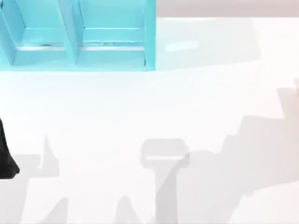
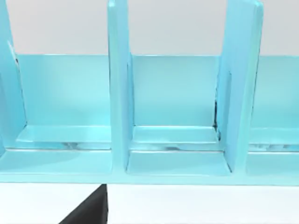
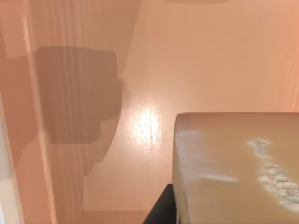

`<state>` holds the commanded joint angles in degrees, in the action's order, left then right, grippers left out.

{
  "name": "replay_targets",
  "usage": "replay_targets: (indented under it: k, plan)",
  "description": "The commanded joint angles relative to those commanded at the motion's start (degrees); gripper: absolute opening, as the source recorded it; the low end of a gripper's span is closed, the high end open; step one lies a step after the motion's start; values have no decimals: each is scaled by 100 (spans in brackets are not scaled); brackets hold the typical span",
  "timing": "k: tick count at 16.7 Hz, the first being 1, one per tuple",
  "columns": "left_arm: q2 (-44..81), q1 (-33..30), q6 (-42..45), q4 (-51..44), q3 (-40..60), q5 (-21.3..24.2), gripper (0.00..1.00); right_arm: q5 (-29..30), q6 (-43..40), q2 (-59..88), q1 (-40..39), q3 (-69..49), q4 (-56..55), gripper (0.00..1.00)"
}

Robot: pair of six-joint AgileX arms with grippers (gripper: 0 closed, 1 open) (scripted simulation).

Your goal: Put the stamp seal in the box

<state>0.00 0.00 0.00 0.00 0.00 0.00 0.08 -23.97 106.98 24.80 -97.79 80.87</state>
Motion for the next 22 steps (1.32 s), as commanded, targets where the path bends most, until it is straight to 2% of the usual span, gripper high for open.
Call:
replay_targets:
  k: [7,13,18,22]
  plan:
    - [0,0,0,0,0,0,100,0,-72,-62,71,163,-101,0]
    - [0,0,0,0,0,0,100,-2,-67,-35,72,1346,-1336,0]
    - [0,0,0,0,0,0,100,-2,-71,-23,71,1481,-1475,0]
    - [0,0,0,0,0,0,100,-2,-71,-23,71,1481,-1475,30]
